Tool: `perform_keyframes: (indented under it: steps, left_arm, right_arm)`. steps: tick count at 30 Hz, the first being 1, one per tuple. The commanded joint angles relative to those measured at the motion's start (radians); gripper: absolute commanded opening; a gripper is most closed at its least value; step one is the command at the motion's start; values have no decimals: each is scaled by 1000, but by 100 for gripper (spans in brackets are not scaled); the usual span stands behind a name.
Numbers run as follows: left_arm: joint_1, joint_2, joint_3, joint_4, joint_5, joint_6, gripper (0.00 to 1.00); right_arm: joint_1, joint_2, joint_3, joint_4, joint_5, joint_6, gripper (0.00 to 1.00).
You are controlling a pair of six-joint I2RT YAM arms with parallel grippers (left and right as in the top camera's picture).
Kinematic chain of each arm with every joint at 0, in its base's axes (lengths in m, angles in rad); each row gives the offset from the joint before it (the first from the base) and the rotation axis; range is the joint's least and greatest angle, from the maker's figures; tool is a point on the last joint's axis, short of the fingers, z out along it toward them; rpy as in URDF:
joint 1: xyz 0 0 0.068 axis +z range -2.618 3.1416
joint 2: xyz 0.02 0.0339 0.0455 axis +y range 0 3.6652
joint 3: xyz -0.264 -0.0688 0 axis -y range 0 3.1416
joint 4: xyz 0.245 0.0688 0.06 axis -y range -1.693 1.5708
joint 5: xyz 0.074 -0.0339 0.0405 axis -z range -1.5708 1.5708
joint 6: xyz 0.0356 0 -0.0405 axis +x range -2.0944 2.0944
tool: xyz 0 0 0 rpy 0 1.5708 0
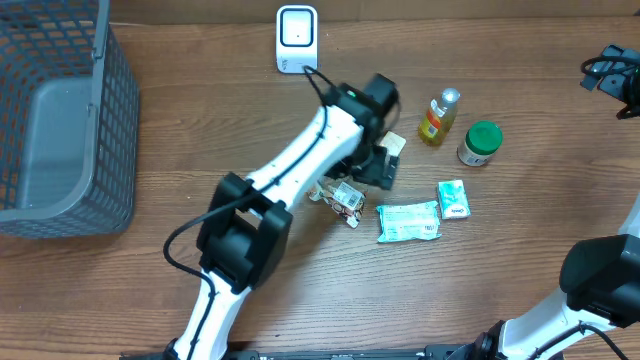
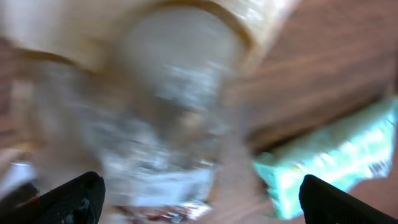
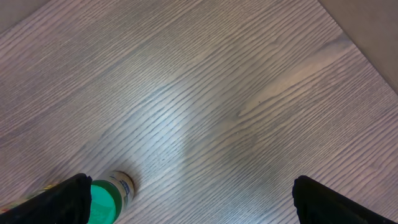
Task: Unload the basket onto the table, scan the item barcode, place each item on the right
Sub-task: 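Open the left gripper and lift it away from the bread bag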
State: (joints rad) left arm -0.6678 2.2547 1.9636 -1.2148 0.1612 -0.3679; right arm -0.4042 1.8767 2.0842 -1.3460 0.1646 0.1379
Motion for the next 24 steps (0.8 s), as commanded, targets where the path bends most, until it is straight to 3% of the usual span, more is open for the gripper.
perform_keyframes:
  steps: [1,11,24]
  left_arm:
    - [-56,-129,-3,0,4,-14,100]
    - [-54,-477,-3,0,3,-14,100]
    - [-32,-1057,-3,0,3,-14,99]
  right_arm:
    - [-1,-6,9,5,7,4,100]
    - [-1,-6,9,5,7,4,100]
    - [-1,-6,9,5,7,4,100]
